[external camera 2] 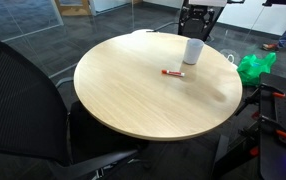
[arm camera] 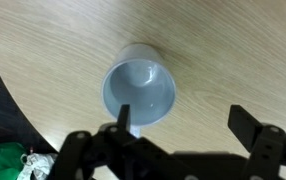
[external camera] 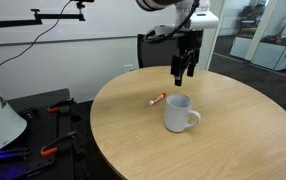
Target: Move the mug to the left
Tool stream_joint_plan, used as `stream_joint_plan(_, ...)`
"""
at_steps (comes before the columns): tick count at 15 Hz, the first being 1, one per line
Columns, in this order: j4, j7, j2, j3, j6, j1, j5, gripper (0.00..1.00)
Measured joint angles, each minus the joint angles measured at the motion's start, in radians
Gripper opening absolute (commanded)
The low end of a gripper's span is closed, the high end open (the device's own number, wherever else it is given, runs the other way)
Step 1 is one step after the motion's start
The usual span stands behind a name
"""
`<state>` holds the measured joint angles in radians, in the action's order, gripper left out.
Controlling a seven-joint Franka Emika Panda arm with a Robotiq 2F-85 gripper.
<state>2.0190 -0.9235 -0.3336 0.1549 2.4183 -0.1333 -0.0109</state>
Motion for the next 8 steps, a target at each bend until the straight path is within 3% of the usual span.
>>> stream_joint_plan(8, -0.029, 0.000, -0.069, 0.004, 0.005, 0.003, 0.000, 1.00)
